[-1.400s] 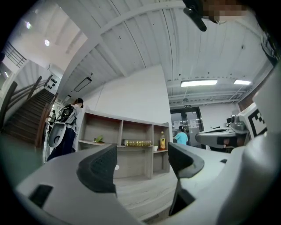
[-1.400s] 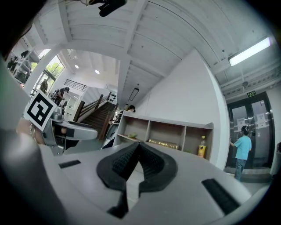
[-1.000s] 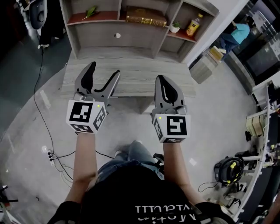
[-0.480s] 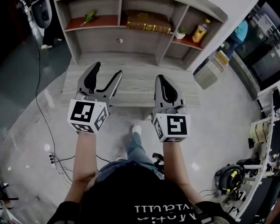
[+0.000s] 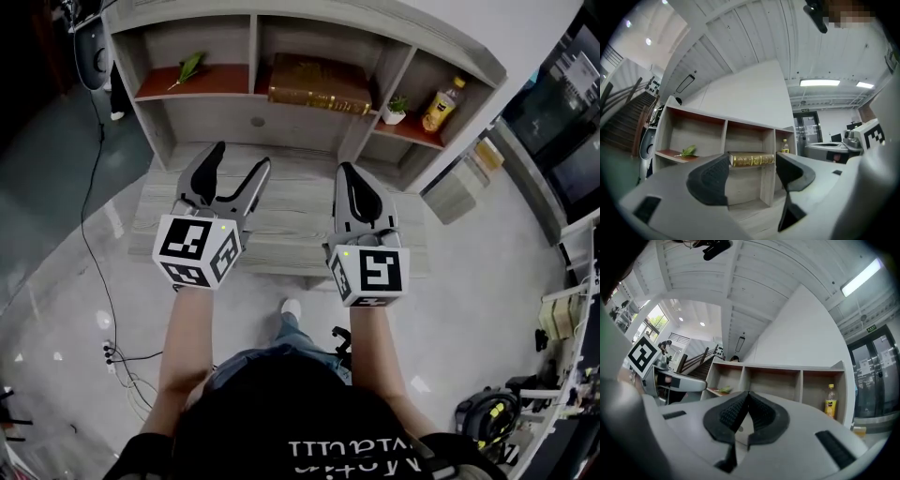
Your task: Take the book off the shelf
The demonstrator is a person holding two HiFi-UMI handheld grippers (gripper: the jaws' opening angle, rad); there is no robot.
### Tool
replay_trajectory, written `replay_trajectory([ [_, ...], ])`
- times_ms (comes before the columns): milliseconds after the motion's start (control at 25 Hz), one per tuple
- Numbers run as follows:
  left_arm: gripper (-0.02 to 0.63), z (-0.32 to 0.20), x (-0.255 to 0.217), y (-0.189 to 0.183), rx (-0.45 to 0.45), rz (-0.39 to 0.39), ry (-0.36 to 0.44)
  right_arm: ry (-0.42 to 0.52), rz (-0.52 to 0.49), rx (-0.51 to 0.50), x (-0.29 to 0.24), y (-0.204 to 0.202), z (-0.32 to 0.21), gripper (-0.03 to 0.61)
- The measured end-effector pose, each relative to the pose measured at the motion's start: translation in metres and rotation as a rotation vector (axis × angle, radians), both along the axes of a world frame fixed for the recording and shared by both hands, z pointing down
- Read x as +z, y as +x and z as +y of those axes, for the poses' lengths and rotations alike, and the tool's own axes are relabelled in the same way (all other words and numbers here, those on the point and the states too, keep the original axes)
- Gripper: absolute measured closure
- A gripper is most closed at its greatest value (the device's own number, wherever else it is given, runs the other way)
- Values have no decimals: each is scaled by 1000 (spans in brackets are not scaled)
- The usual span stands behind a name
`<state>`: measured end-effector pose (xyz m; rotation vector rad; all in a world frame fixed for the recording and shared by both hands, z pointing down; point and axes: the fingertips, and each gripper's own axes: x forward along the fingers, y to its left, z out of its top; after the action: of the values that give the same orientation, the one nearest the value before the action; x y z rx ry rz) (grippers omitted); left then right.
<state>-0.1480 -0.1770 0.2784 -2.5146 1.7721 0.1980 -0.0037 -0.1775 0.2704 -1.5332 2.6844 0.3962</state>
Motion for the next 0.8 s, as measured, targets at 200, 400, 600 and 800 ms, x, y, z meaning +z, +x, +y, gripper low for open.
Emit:
replay_trajectory([
  [200, 296, -47, -2, 10, -9, 8, -5, -6, -17, -8, 0, 15, -48, 563],
  [400, 296, -89, 3, 29, -14, 11, -25, -15, -30, -7, -1, 34, -94, 563],
  [600, 296, -123, 12, 44, -8, 19, -75, -28, -39, -18, 5, 47, -127, 563],
  [800, 295, -152, 27, 59, 14, 59, -152, -34, -29, -35, 10, 55, -151, 563],
])
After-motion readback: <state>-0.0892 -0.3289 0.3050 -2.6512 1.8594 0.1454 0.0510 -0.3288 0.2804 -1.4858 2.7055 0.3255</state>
